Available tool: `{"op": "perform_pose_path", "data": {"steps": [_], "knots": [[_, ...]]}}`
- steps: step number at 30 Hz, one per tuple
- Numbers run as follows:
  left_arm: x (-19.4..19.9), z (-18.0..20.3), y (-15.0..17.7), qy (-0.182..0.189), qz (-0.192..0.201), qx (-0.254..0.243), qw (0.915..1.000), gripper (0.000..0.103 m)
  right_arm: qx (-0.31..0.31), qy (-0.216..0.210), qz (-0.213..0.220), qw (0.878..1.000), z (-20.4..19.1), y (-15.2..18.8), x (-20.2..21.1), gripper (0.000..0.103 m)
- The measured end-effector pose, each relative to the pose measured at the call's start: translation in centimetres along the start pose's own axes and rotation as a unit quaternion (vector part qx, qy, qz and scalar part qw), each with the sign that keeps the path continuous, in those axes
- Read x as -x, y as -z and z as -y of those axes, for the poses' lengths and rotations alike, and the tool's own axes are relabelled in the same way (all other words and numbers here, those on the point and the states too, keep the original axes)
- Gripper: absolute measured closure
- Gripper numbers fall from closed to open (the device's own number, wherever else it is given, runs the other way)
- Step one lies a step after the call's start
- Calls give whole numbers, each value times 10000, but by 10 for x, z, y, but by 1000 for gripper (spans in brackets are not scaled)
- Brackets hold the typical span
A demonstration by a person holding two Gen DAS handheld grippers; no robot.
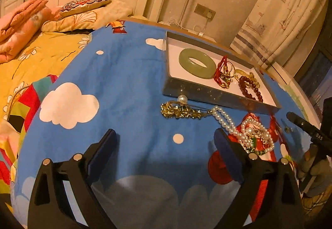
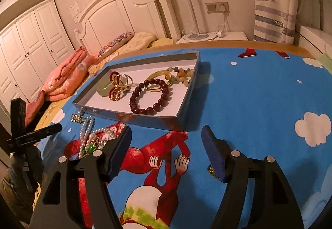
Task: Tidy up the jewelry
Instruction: 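Move both open tools back from the box to the remaining jewelry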
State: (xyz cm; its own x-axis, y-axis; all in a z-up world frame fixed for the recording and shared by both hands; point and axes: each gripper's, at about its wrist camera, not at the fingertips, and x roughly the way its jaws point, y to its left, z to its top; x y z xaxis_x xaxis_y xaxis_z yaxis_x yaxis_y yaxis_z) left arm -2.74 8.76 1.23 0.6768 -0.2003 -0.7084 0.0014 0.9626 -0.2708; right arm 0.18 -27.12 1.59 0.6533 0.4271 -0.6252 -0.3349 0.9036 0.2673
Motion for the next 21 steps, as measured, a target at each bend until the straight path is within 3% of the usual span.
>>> {"op": "perform_pose_path", "data": {"steps": [8,14,21], "knots": [[-2,1,-1,77,-84,-47,9999,6,439,165,-99,9989,-18,2,-4,39],[-2,1,-1,108,-96,-39,9999,5,1189,-564,-417,9904,-73,11,-14,66],[-1,0,-1,126,-78,-4,9999,5,1745,-803,-664,9791,-110,13,-31,67]]}}
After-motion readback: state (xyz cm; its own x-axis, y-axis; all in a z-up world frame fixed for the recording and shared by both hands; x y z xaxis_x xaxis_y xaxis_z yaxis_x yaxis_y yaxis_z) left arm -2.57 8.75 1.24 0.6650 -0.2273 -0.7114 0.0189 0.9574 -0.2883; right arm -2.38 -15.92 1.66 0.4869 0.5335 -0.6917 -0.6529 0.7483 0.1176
